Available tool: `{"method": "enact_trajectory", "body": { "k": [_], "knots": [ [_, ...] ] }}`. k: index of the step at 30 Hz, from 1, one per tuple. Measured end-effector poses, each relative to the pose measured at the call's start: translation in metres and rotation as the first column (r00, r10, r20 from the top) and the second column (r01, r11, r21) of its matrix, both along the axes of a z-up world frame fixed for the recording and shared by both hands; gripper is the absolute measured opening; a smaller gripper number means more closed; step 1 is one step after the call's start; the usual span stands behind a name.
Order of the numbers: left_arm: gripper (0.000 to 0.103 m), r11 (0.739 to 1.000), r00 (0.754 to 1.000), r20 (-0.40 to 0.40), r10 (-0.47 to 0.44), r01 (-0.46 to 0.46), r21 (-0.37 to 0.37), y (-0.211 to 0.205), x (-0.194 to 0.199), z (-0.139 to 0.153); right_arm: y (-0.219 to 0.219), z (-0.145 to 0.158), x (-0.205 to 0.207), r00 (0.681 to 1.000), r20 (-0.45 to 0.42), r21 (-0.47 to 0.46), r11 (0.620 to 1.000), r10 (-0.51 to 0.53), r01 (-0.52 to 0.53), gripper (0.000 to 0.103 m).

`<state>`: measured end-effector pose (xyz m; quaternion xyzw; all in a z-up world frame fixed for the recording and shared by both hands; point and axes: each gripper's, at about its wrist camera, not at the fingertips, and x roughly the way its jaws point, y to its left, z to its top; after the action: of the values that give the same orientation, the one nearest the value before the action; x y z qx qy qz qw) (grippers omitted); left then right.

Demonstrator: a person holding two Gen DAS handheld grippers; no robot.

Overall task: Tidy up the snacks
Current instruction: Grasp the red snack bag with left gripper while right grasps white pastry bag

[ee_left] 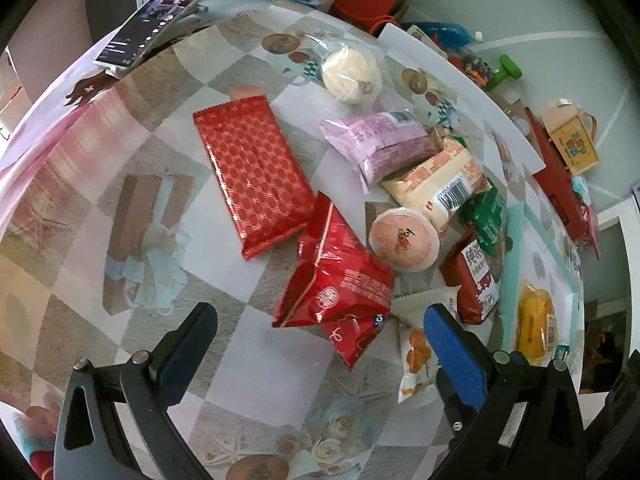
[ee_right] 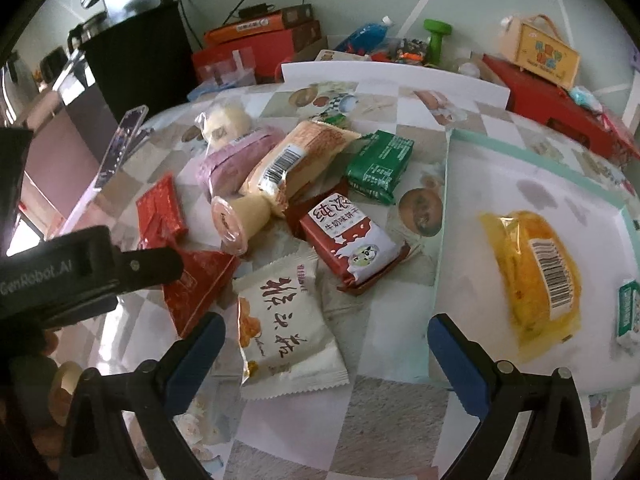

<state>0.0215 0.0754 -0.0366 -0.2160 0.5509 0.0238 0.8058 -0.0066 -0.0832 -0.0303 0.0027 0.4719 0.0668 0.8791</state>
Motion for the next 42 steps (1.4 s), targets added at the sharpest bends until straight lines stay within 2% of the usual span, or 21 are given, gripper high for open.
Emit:
{"method": "enact_trajectory", "body": {
  "k": [3, 7, 8, 9, 11, 18, 21, 25, 27, 30, 32, 35, 42],
  "knots": [
    [0.097, 1.0, 1.0, -0.017, 0.007, -0.007, -0.015, -0.002, 0.004, -0.004, 0.005, 0.0, -0.001, 1.0, 0.004, -0.011, 1.0, 0.013, -0.013, 0.102],
    [0.097, 1.0, 0.999, -0.033, 0.016, -0.017, -0.011, -0.002, 0.009, -0.008, 0.013, -0.006, 0.001, 0.998, -0.024, -0.008, 0.999, 0.052, -0.052, 0.098],
    [0.094, 1.0, 0.999, -0.033, 0.017, -0.018, -0.01, -0.002, 0.01, -0.009, 0.015, -0.008, 0.002, 0.998, -0.03, -0.013, 0.998, 0.058, -0.058, 0.098],
    [0.084, 1.0, 0.999, -0.033, 0.018, -0.018, -0.011, -0.002, 0.011, -0.009, 0.018, -0.011, 0.002, 0.997, -0.04, -0.016, 0.997, 0.071, -0.072, 0.097],
    [0.075, 1.0, 0.999, -0.038, 0.016, -0.017, -0.024, -0.002, 0.012, -0.011, 0.023, -0.014, 0.003, 0.995, -0.052, -0.019, 0.996, 0.087, -0.088, 0.095],
    [0.075, 1.0, 0.999, -0.033, 0.009, -0.01, -0.021, -0.006, 0.017, -0.011, 0.033, -0.03, 0.008, 0.99, -0.089, -0.051, 0.992, 0.11, -0.115, 0.094],
    [0.075, 1.0, 0.999, -0.033, 0.008, -0.009, -0.027, -0.007, 0.018, -0.011, 0.036, -0.032, 0.007, 0.99, -0.079, -0.107, 0.986, 0.118, -0.126, 0.094],
    [0.074, 1.0, 0.999, -0.033, 0.007, -0.008, -0.029, -0.008, 0.021, -0.012, 0.034, -0.033, 0.008, 0.991, -0.076, -0.104, 0.988, 0.108, -0.115, 0.094],
    [0.062, 0.999, 0.999, -0.034, 0.002, -0.004, -0.037, -0.008, 0.02, -0.012, 0.032, -0.031, 0.009, 0.993, -0.064, -0.109, 0.989, 0.098, -0.105, 0.084],
    [0.058, 0.999, 0.999, -0.035, 0.001, -0.003, -0.049, -0.008, 0.022, -0.012, 0.031, -0.028, 0.01, 0.994, -0.05, -0.101, 0.99, 0.093, -0.097, 0.068],
    [0.058, 0.998, 0.999, -0.034, 0.0, -0.002, -0.057, -0.007, 0.021, -0.012, 0.032, -0.027, 0.01, 0.994, -0.045, -0.095, 0.99, 0.099, -0.103, 0.061],
    [0.053, 0.998, 0.999, -0.032, -0.006, 0.004, -0.065, -0.007, 0.02, -0.011, 0.033, -0.026, 0.01, 0.994, -0.044, -0.091, 0.99, 0.102, -0.106, 0.06],
    [0.051, 0.996, 1.0, -0.014, -0.013, 0.012, -0.084, -0.009, 0.017, -0.006, 0.029, -0.024, 0.009, 0.994, -0.046, -0.043, 0.994, 0.099, -0.101, 0.058]
  ]
}}
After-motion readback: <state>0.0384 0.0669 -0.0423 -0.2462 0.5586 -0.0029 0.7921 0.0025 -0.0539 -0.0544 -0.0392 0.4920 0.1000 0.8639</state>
